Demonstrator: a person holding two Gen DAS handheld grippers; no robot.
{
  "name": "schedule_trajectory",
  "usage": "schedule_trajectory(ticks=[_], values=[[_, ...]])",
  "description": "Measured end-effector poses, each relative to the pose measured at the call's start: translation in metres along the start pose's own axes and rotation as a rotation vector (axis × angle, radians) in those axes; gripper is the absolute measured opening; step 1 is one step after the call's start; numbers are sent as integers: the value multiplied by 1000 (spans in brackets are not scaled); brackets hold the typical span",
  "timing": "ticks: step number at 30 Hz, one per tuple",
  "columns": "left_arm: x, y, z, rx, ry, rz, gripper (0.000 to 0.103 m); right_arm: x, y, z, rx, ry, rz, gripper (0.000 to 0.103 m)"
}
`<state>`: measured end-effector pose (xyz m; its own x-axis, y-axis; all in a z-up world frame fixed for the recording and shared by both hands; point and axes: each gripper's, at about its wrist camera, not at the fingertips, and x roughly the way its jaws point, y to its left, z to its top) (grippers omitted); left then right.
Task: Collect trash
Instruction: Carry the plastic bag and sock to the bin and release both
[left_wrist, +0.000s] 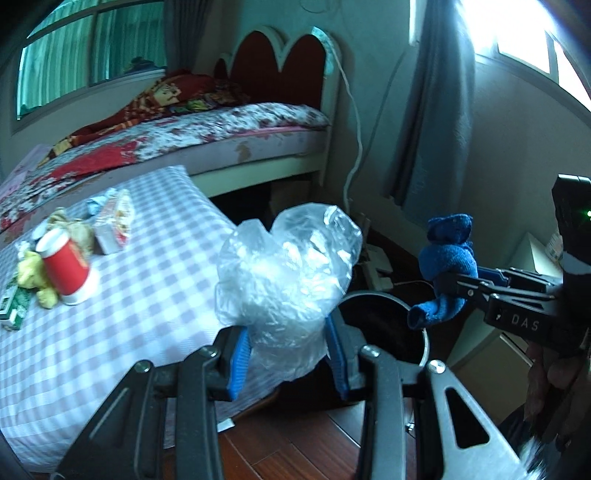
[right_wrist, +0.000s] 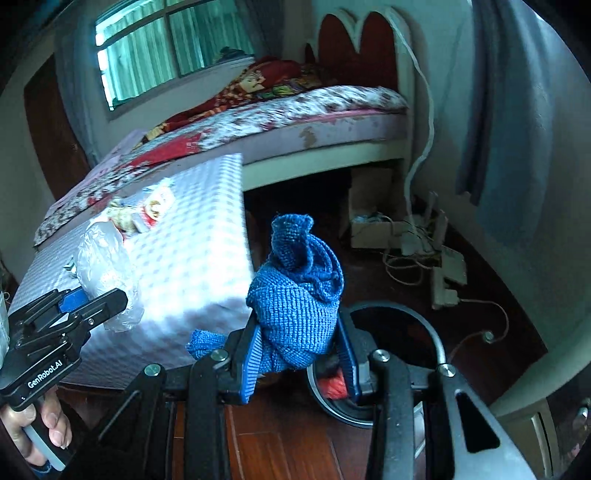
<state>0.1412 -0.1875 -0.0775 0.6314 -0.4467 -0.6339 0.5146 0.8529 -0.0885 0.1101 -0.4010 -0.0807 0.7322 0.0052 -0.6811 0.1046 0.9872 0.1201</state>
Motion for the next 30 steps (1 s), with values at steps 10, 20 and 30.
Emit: schedule_trajectory(ticks=[10, 20, 30], values=[[66, -69, -18, 62, 122, -124, 38, 14, -70, -23, 0, 95, -75, 39], [142, -91, -31, 62, 237, -179, 38, 78, -102, -44, -135, 249, -59, 39], [177, -85, -41, 22, 273, -188, 93, 138, -130, -61, -168, 322, -92, 79]])
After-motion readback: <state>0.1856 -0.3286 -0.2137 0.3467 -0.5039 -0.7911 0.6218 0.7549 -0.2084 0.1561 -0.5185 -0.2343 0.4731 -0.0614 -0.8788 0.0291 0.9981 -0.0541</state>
